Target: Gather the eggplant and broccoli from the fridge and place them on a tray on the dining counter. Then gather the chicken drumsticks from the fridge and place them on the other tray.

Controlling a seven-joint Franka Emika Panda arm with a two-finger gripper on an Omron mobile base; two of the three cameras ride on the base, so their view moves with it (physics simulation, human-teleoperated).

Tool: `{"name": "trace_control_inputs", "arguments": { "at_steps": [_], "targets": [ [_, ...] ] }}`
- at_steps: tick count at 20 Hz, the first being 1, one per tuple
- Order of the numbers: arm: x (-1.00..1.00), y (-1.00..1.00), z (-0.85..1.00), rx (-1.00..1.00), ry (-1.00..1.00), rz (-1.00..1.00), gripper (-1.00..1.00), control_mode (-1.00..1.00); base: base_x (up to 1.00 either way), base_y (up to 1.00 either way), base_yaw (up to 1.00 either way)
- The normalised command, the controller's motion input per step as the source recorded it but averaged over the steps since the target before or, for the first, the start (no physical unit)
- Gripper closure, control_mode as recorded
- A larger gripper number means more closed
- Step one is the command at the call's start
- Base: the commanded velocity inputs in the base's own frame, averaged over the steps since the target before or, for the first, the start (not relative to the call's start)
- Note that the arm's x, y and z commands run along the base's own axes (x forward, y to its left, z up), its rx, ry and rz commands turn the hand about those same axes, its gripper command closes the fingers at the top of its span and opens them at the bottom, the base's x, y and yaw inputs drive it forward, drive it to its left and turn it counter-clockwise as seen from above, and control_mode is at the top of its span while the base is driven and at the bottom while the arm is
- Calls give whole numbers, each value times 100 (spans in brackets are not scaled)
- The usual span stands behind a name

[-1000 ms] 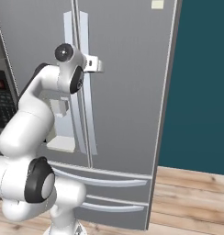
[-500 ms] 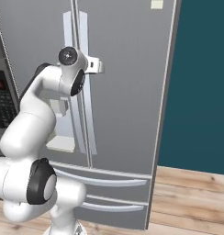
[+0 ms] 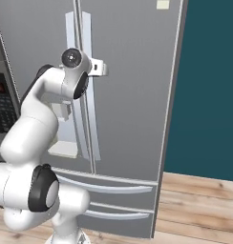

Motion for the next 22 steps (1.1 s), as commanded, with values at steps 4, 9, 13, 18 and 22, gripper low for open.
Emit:
{"name": "trace_control_inputs", "arguments": {
  "at_steps": [4,9,13,18,22],
  "targets": [
    [-33,3,23,0,11,0,100,-100,0,0,0],
    [-87,0,36,0,1,0,100,-100,0,0,0],
    [-97,0,34,0,0,0,100,-100,0,0,0],
    [-100,-11,41,0,0,0,100,-100,0,0,0],
    [-92,-46,41,0,1,0,100,-100,0,0,0]
  ]
}}
